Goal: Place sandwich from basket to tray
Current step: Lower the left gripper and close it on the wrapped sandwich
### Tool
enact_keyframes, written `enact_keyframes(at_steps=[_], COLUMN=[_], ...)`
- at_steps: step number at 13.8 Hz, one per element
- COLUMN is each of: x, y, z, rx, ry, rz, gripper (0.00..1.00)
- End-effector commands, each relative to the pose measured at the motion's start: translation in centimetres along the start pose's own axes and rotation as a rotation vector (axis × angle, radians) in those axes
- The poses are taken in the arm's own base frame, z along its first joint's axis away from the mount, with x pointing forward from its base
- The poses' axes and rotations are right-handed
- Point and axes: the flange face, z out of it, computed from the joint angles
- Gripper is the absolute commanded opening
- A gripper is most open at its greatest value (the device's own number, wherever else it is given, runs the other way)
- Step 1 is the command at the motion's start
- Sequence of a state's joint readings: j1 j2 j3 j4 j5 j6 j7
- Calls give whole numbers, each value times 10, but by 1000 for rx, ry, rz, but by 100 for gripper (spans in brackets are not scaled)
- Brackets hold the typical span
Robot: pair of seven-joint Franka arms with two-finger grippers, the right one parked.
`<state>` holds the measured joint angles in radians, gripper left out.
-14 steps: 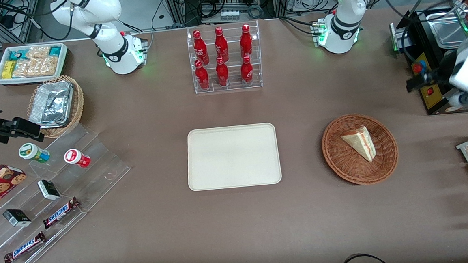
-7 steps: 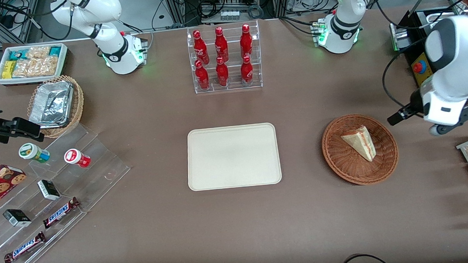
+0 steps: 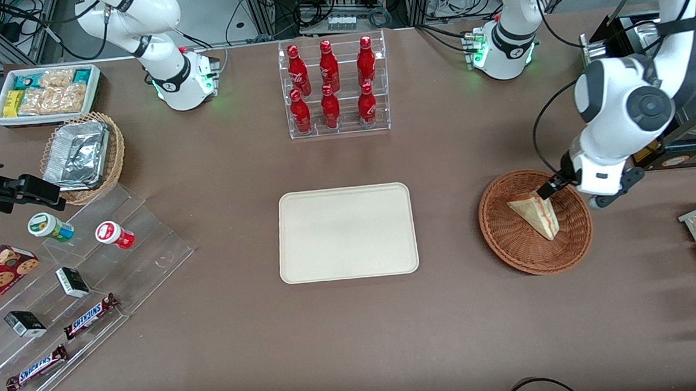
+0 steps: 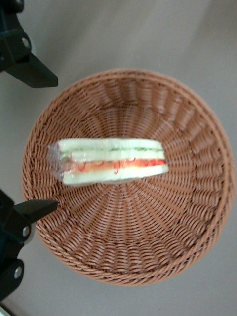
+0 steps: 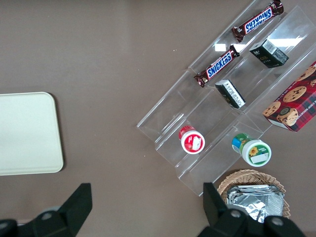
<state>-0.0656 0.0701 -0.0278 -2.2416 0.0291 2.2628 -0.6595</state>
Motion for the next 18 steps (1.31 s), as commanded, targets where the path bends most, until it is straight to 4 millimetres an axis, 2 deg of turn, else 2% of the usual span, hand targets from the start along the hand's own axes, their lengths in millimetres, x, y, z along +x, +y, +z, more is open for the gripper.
enact_keyframes(at_steps=[1,10,11,15,16,18], x=[-1,-8,-8,3,5,9], y=[6,2,2,2,3,6], z=[21,84,84,72,69,61], rx=[-11,-14,-16,-32,-37,-45], ry=[10,18,21,44,50,62], rz=[-12,-3,-3,-17,-17,-47], gripper=[100,100,89,9,0,0])
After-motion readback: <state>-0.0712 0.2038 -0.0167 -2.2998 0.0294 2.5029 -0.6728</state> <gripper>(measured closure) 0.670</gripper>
